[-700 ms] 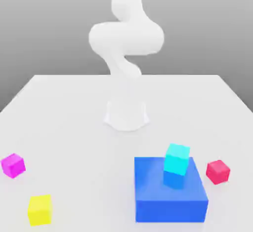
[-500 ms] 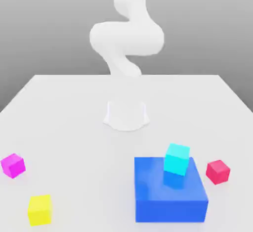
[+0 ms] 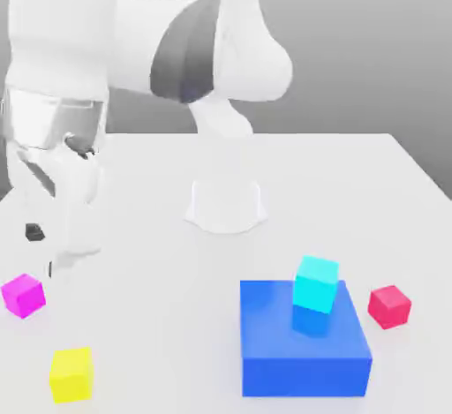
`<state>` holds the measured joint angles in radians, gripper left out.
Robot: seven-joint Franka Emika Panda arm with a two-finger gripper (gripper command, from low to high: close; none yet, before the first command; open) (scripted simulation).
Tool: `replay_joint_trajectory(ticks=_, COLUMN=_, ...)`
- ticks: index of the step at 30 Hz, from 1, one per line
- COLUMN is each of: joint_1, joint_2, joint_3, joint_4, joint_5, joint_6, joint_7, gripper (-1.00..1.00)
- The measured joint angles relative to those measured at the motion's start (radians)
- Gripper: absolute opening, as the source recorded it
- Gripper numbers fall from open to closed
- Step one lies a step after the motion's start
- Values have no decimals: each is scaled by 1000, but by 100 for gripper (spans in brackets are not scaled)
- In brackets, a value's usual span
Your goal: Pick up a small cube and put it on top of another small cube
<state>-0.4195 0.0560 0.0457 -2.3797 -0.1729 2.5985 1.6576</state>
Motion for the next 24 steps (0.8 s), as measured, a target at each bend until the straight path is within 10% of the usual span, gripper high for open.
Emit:
replay_joint_trajectory(ticks=11, joint_1=-48, joint_2=380, joint_3=-19, joint_4=1, joint_5=140, joint_6=216, joint_7=120, gripper=0)
replay_joint_trajectory(ticks=12, joint_1=-46, joint_2=403, joint_3=-22, joint_4=6, joint_5=139, joint_6=235, joint_7=122, gripper=-100)
replay_joint_trajectory(ticks=24, joint_1=-49, joint_2=264, joint_3=-2, joint_4=-10, joint_5=146, joint_6=122, joint_7=100, gripper=-100)
